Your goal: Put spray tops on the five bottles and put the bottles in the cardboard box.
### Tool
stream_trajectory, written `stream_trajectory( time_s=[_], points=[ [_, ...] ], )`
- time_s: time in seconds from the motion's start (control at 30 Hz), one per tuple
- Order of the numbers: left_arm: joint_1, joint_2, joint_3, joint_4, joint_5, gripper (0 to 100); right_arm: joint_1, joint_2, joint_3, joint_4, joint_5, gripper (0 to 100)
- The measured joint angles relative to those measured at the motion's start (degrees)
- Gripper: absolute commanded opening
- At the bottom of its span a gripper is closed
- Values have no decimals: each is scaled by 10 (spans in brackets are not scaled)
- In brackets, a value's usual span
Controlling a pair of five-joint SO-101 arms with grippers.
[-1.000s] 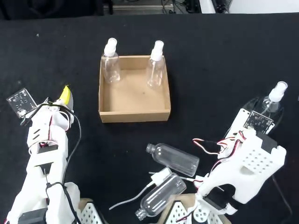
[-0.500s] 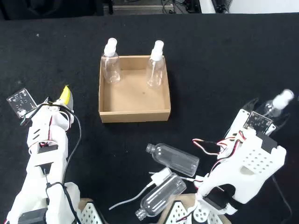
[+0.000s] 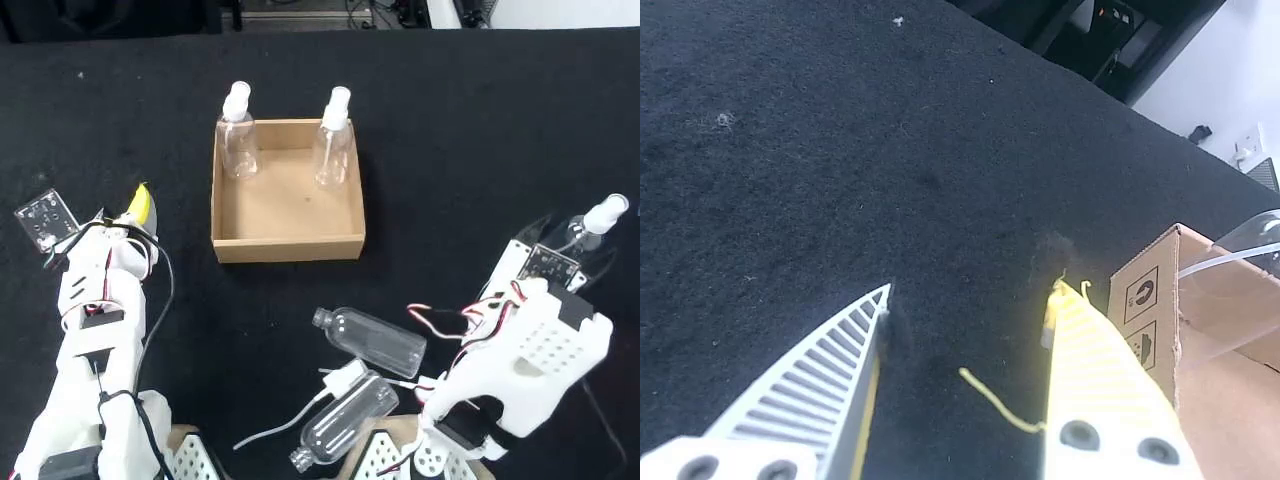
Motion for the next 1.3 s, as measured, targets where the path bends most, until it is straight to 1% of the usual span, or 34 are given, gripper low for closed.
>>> stream_trajectory(
  time_s=[0.23,0.47,0.8,1.0,1.3],
  points=[
    [0,0,0,0,0,220,0,-68,9,56,0,308],
    [0,0,0,0,0,220,0,-109,31,61,0,308],
    [0,0,0,0,0,220,0,-106,32,62,0,307],
    [0,0,0,0,0,220,24,-75,31,62,0,307],
    [0,0,0,0,0,220,25,-72,31,62,0,307]
  ],
)
